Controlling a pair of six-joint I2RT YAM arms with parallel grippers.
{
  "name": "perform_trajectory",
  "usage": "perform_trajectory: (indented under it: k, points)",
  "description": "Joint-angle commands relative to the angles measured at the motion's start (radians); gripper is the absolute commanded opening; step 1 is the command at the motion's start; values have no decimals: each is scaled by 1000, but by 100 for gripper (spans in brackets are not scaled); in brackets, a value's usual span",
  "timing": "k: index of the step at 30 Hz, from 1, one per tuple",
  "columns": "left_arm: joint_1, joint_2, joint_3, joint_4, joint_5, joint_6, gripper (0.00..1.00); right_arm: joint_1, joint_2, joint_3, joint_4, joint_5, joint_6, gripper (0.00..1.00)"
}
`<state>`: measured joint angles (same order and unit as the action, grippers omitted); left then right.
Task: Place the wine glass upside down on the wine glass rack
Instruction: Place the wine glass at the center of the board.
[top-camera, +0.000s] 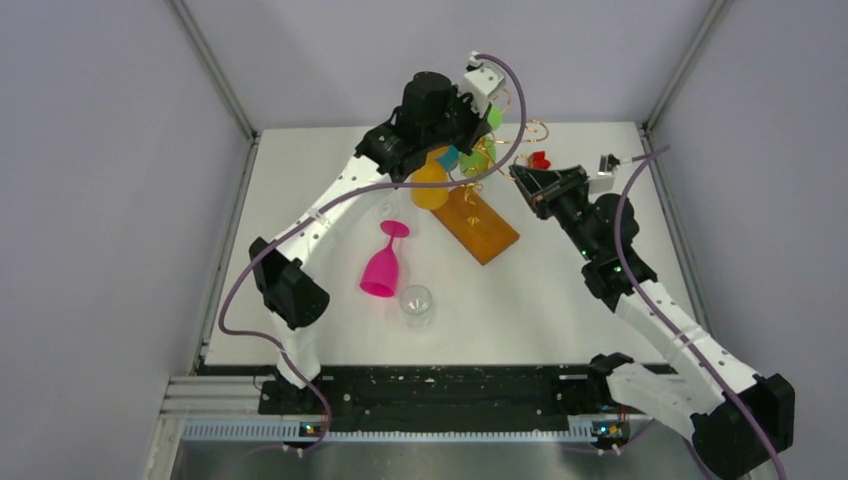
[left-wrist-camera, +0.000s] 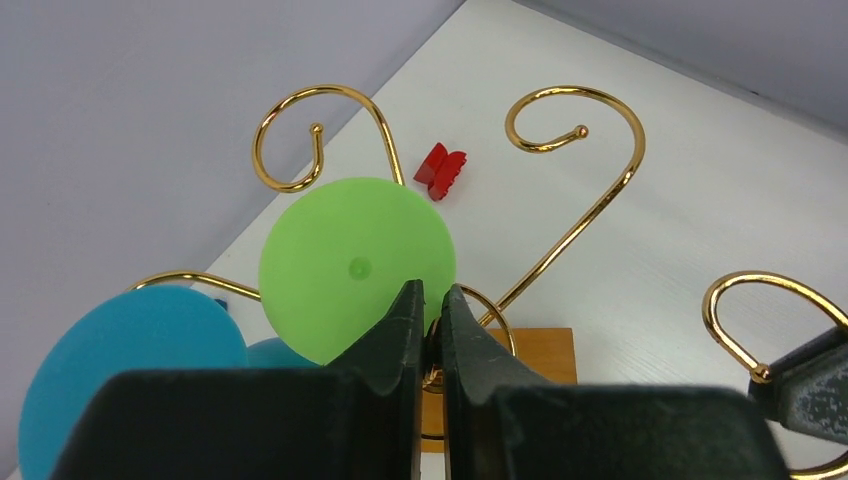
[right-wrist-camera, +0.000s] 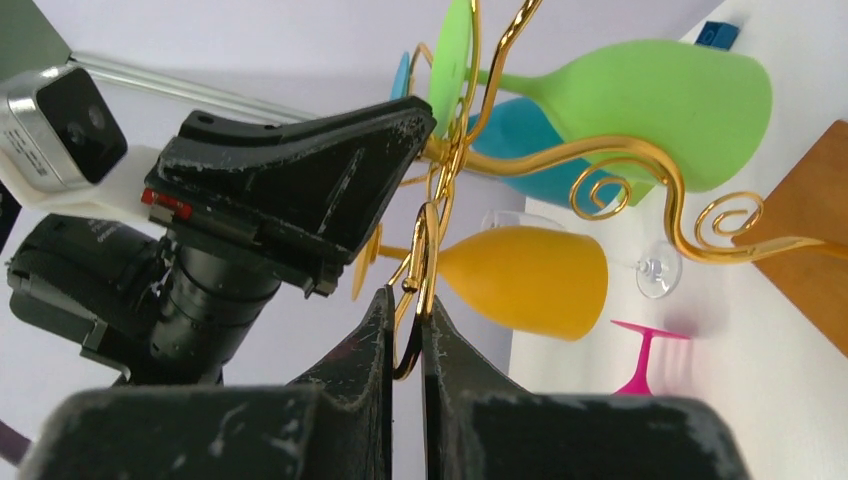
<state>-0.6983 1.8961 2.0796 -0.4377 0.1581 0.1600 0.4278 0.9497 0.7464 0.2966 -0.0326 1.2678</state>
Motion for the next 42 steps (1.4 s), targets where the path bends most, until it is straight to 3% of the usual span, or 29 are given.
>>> perform_trajectory:
  k: [1, 13, 19, 24, 30, 42]
  points:
    - [-5, 59, 77, 205, 64, 6, 0, 141, 21, 27, 117, -209, -102, 0]
    - [9, 103, 123, 185, 139, 15, 0, 264, 109, 92, 146, -165, -125, 0]
    - [12, 55, 7, 247, 154, 16, 0, 269, 102, 68, 146, -148, -131, 0]
    - [13, -26, -146, 359, 151, 12, 0, 270, 78, 50, 130, -136, -172, 15]
    - [12, -98, -282, 456, 126, 10, 0, 274, 50, 51, 104, -115, -227, 26]
    - [13, -146, -375, 497, 111, 11, 0, 275, -32, 49, 20, -66, -328, 36]
